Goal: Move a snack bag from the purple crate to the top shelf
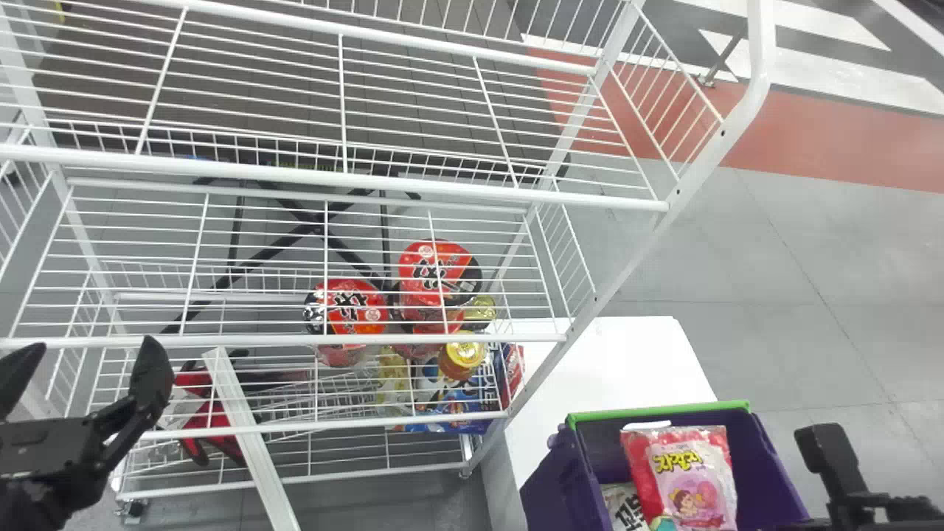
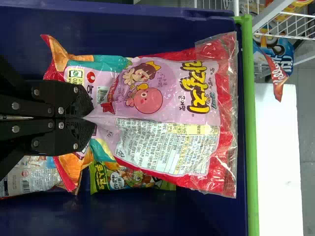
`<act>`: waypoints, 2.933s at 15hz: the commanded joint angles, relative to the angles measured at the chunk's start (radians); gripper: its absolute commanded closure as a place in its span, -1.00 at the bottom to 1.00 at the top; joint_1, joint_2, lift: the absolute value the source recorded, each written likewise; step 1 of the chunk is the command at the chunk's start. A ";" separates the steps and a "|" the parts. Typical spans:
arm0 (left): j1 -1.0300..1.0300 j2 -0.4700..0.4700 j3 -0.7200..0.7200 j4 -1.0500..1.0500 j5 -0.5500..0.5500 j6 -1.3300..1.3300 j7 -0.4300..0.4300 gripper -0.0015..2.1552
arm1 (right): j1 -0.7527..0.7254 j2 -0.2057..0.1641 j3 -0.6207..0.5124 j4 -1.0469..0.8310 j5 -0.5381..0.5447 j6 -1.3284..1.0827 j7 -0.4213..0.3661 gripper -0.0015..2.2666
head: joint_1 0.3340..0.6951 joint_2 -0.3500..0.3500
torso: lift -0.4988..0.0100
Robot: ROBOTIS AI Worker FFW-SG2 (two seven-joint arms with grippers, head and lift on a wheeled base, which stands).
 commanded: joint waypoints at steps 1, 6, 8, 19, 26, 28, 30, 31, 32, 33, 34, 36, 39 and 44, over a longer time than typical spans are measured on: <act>-0.001 0.000 0.002 0.003 0.000 0.000 0.002 -0.87 | -0.001 0.001 0.000 0.006 0.000 -0.007 -0.001 0.45 | 1.00 -1.00 | 0.09; 0.001 -0.003 0.000 0.003 0.000 -0.003 0.003 -0.87 | -0.001 0.001 0.000 0.007 0.000 -0.010 0.000 0.45 | 1.00 -1.00 | 0.17; 0.003 -0.003 -0.002 0.003 0.000 -0.006 0.003 -0.87 | 0.001 0.001 -0.001 0.007 0.000 -0.013 -0.001 0.45 | 1.00 -1.00 | 0.20; 0.007 -0.003 -0.011 0.000 -0.003 -0.021 0.006 -0.87 | 0.005 0.001 -0.003 0.003 -0.006 -0.028 -0.003 0.45 | 1.00 -1.00 | 0.37; 0.007 -0.003 -0.011 -0.002 -0.003 -0.018 0.006 -0.87 | 0.004 0.004 -0.001 0.004 -0.006 -0.038 -0.006 0.45 | 1.00 -1.00 | 0.48; 0.007 -0.003 -0.011 -0.002 -0.003 -0.021 0.006 -0.87 | 0.004 0.004 -0.001 0.004 -0.006 -0.038 -0.006 0.45 | 1.00 -1.00 | 0.51; 0.010 -0.003 -0.011 -0.006 -0.005 -0.018 0.006 -0.87 | 0.004 0.002 -0.003 0.004 -0.006 -0.038 -0.004 0.45 | 1.00 -1.00 | 0.54; 0.012 -0.003 -0.011 -0.008 -0.003 -0.021 0.006 -0.87 | 0.004 0.004 -0.003 0.004 -0.006 -0.035 -0.003 0.45 | 1.00 -1.00 | 0.56; 0.012 -0.003 -0.011 -0.011 -0.005 -0.018 0.006 -0.87 | 0.005 0.002 -0.001 0.004 -0.006 -0.035 -0.004 0.45 | 1.00 -1.00 | 0.57; 0.015 -0.002 -0.011 -0.016 -0.003 -0.018 0.006 -0.87 | 0.004 0.004 0.002 0.003 -0.006 -0.035 -0.004 0.45 | 1.00 -1.00 | 0.59; 0.018 -0.002 -0.011 -0.023 -0.003 -0.015 0.006 -0.87 | 0.002 0.002 0.003 0.003 -0.006 -0.035 -0.004 0.45 | 1.00 -1.00 | 0.60; 0.022 -0.002 -0.009 -0.032 -0.005 -0.012 0.008 -0.87 | 0.001 0.004 0.006 -0.002 -0.006 -0.035 -0.006 0.45 | 1.00 -1.00 | 0.64; 0.035 0.002 -0.003 -0.051 -0.006 -0.003 0.011 -0.87 | -0.001 0.004 0.011 -0.005 -0.006 -0.035 -0.006 0.45 | 1.00 -1.00 | 0.68; 0.038 0.002 0.000 -0.069 -0.009 0.015 0.011 -0.87 | -0.002 0.005 0.019 -0.028 -0.003 -0.016 -0.006 0.45 | 1.00 -1.00 | 0.76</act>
